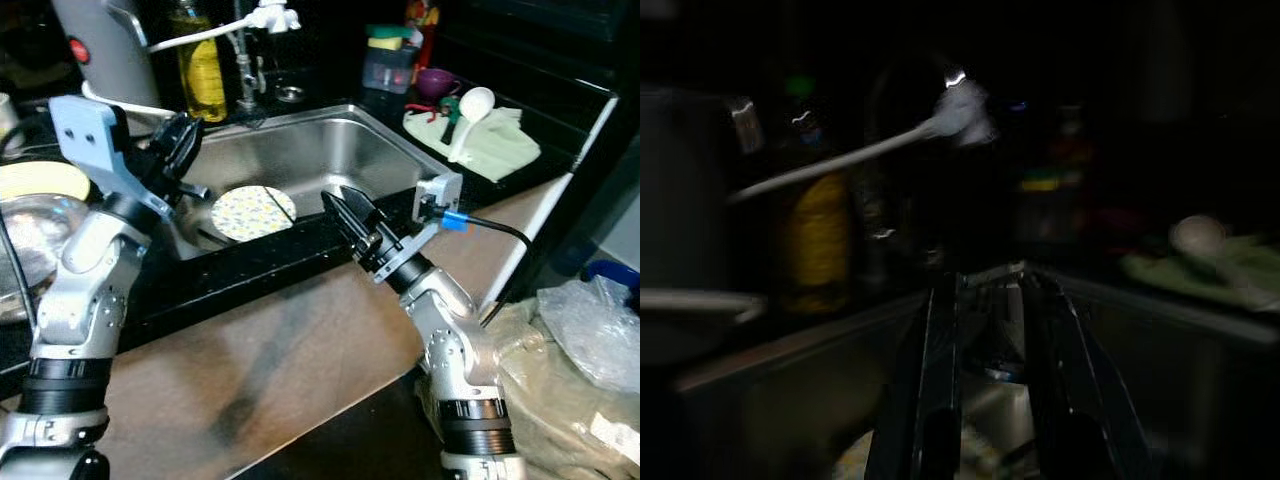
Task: Kitchen organization
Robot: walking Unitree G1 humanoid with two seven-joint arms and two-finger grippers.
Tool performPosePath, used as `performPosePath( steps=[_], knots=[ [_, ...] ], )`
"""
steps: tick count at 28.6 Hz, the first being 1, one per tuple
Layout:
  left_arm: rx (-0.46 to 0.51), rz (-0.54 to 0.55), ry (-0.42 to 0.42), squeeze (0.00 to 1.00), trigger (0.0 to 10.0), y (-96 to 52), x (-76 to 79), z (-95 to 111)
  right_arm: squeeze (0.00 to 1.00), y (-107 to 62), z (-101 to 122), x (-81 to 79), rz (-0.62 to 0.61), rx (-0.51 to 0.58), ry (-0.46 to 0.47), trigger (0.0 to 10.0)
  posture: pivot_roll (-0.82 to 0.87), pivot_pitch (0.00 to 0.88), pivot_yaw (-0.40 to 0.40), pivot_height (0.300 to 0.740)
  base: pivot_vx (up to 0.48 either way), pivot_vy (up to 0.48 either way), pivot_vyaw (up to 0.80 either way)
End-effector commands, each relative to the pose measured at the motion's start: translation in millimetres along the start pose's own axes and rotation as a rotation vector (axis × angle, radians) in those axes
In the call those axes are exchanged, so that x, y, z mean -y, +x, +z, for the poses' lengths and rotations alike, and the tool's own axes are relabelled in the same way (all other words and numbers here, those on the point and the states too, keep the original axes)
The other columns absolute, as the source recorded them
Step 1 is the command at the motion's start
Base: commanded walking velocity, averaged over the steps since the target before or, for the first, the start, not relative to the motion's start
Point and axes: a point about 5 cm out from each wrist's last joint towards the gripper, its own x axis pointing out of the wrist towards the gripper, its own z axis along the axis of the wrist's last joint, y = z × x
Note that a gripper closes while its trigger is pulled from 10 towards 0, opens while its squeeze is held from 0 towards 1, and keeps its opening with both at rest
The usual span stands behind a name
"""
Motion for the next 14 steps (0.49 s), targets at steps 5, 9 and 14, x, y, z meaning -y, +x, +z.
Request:
performPosePath(
  steps=[5,9,14],
  knots=[
    [-0.034,0.003,-0.039,1.0,10.0,8.3,-6.4,-16,0.0,-0.5,1,-4.4,0.012,-0.018,-0.027,10.0,0.06,0.003,-0.029,0.74,0.0,0.0,0.0],
    [-0.027,-0.043,-0.094,1.0,10.0,13.6,-2.9,-19,0.0,0.1,4,-9.0,0.027,-0.014,-0.035,10.0,0.05,0.005,-0.026,0.74,0.0,0.0,0.0],
    [0.012,-0.086,-0.112,1.0,10.0,22.6,2.5,-16,0.0,0.4,5,-12.3,0.038,-0.014,-0.039,10.0,0.05,0.008,-0.027,0.74,0.0,0.0,0.0]
  ],
)
